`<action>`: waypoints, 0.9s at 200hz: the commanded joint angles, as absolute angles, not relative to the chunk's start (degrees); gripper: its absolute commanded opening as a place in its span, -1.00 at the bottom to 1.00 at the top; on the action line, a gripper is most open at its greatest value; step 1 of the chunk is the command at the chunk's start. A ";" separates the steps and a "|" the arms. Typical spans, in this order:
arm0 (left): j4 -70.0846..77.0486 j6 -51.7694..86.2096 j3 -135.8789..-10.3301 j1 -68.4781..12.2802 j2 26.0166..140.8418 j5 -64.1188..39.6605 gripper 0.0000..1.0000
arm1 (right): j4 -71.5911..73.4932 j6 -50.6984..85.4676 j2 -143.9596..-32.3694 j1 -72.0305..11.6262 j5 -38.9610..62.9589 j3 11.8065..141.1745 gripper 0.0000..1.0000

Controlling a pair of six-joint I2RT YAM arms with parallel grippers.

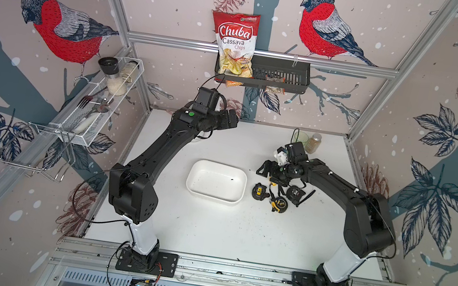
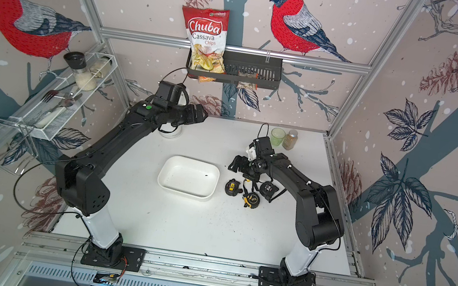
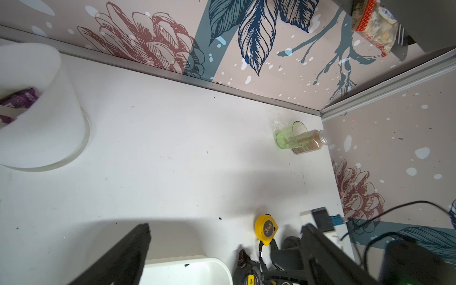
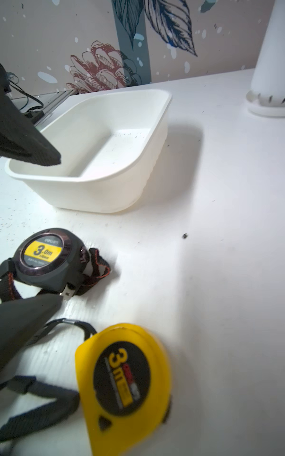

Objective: Take the tape measure out of the storage box
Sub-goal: Place the tape measure at the center of the board, then reset both arms

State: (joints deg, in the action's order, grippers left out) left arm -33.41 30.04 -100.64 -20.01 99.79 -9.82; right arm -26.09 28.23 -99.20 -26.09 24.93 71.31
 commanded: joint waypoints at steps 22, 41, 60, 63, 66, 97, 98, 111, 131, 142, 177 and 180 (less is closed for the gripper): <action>-31.22 25.68 -98.06 -19.86 97.13 0.26 0.95 | -34.29 23.87 -95.33 -26.11 10.17 78.21 0.92; -23.58 21.63 -89.47 -19.98 92.98 10.92 0.93 | -27.94 20.76 -89.26 -24.22 -1.34 74.87 0.93; -2.75 14.28 -70.16 -20.04 85.03 20.72 0.94 | -11.23 14.27 -81.71 -20.95 -13.15 62.76 0.94; 0.83 13.20 -66.67 -20.06 83.91 22.32 0.94 | -7.69 13.21 -80.72 -20.19 -14.16 60.69 0.94; 4.16 12.50 -63.70 -20.04 82.66 24.14 0.94 | -5.64 12.20 -79.93 -19.43 -14.68 58.66 0.94; 19.63 9.73 -45.44 -17.58 78.32 38.65 0.92 | 6.80 8.59 -77.89 -10.36 -15.80 47.62 0.90; 19.53 9.88 -45.31 -17.44 78.40 38.75 0.93 | 7.13 8.38 -77.75 -10.28 -15.90 47.06 0.90; 20.47 9.68 -43.12 -16.44 79.57 39.82 0.93 | 16.70 5.91 -75.46 -9.27 -18.28 39.50 0.90; 32.64 3.55 -36.98 -16.35 83.23 41.90 0.93 | 31.78 2.90 -72.21 -7.30 -18.57 28.15 0.92; 35.92 2.31 -35.89 -15.51 86.15 43.68 0.92 | 36.73 2.99 -72.07 -5.80 -18.40 24.31 0.92; 42.65 -2.26 -32.53 -13.74 92.49 40.12 0.91 | 45.08 5.42 -76.77 -0.51 -11.91 18.89 0.90; 44.11 -2.88 -31.84 -13.92 92.46 40.81 0.91 | 46.12 5.35 -77.30 -0.45 -11.66 18.48 0.89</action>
State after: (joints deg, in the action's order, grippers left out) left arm 32.21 1.69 -34.76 -14.61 90.48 40.40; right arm 32.12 5.28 -74.32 -2.11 -15.49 20.97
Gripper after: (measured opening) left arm 0.955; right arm 0.955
